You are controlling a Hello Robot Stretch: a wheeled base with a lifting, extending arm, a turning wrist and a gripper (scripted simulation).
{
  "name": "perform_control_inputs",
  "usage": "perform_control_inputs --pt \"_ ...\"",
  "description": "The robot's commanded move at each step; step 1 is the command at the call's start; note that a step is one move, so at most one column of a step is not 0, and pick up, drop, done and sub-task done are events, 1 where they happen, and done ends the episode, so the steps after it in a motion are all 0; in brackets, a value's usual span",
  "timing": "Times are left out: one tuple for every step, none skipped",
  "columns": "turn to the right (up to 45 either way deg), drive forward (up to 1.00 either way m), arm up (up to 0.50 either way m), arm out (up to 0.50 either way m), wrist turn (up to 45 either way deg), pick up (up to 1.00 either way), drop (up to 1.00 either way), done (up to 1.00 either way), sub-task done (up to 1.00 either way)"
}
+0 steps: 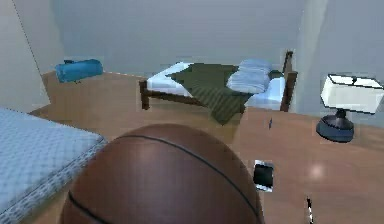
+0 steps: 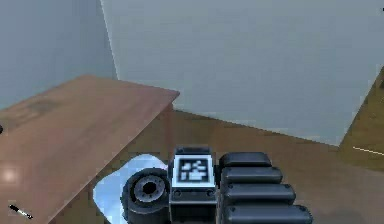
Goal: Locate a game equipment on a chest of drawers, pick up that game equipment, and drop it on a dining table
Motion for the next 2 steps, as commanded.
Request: perform_control_inputs --pt "45.0 0.0 0.0 0.0 0.0 0.0 0.0 0.0 0.0" --pt "24.0 0.0 0.0 0.0 0.0 0.0 0.0 0.0 0.0"
